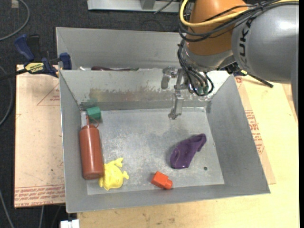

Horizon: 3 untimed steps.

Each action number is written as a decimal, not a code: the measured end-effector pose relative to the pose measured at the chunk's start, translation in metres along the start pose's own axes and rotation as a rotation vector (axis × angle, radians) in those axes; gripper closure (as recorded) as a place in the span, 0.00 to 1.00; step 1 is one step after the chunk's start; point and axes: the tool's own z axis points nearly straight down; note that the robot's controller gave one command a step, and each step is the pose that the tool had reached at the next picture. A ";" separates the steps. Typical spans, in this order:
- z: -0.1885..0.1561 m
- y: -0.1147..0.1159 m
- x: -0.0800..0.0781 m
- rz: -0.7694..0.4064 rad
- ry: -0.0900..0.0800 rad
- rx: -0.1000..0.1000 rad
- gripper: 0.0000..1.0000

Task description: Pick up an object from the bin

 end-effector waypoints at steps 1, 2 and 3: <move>-0.006 0.000 -0.001 0.001 -0.008 0.000 0.00; 0.047 -0.019 0.004 -0.025 -0.012 -0.001 0.00; 0.031 -0.063 0.009 0.011 0.004 -0.002 0.00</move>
Offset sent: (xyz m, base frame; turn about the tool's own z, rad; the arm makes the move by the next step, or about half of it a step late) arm -0.0172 -0.0526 -0.1410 -0.0685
